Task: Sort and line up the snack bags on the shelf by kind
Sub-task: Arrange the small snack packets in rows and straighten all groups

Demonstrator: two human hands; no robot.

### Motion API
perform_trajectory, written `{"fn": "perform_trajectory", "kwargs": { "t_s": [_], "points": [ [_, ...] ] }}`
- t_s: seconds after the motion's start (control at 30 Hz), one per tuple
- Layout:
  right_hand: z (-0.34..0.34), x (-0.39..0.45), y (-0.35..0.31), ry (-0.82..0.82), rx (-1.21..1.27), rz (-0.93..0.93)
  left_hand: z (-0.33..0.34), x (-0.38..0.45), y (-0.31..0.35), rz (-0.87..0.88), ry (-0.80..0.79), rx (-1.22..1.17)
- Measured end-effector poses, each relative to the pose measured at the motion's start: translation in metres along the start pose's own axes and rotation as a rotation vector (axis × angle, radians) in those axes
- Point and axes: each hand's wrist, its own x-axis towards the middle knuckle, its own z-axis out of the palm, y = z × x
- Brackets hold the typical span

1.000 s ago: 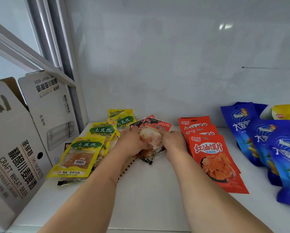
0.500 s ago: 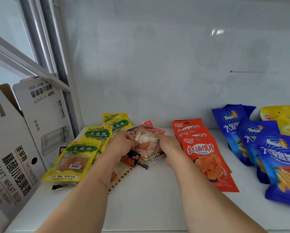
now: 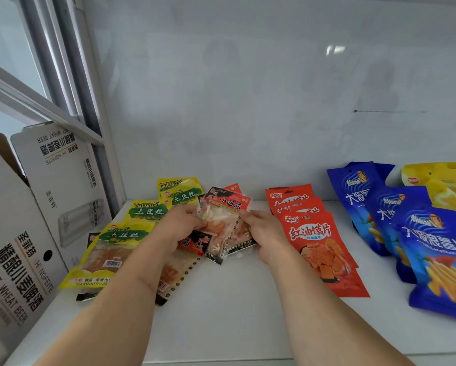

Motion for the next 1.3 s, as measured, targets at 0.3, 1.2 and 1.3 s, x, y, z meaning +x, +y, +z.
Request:
{"fn": "perform_trajectory", "kwargs": {
  "t_s": [0.3,1.2,1.3],
  "points": [
    [0.0,0.007,0.005,0.031,0.02,-0.049,-0.018,0.005,-0.004,-0.099,-0.001,-0.079],
    [0.013,0.081,0.014,0.337,-0.283,-0.111,0.005,0.03,-0.007,-0.089,0.057,-0.071],
    [0.016,0.085,0.011,0.326,-0.305,-0.076,0.011,0.028,-0.002,-0.074,0.058,-0.044]
  ]
}}
